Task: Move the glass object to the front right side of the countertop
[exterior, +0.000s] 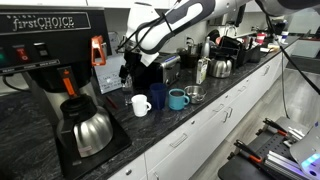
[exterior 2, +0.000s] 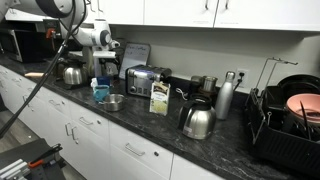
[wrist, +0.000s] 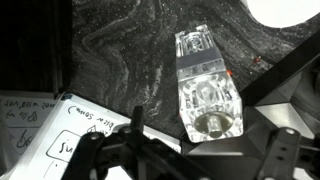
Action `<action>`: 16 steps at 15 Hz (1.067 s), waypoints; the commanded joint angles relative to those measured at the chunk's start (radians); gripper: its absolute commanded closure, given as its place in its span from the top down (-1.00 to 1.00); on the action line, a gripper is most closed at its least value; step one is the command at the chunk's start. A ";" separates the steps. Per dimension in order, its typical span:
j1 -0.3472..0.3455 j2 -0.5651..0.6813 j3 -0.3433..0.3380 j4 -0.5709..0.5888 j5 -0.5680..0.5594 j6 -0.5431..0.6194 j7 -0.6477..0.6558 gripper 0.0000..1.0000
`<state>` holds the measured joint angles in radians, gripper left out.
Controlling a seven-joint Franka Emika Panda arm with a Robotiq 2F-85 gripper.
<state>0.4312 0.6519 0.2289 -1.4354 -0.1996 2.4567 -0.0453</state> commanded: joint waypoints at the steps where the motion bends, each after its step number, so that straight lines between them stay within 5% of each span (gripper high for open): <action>1: 0.001 0.029 0.001 0.040 0.010 -0.011 -0.037 1.00; 4: 0.000 0.037 0.004 0.045 0.014 -0.007 -0.044 0.97; 6: 0.001 0.037 0.003 0.042 0.014 0.005 -0.041 0.48; 12: 0.003 0.033 -0.002 0.038 0.013 0.011 -0.029 -0.27; 16: 0.003 0.016 -0.007 0.024 0.011 0.021 -0.018 -0.46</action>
<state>0.4334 0.6728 0.2280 -1.4162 -0.1968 2.4600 -0.0588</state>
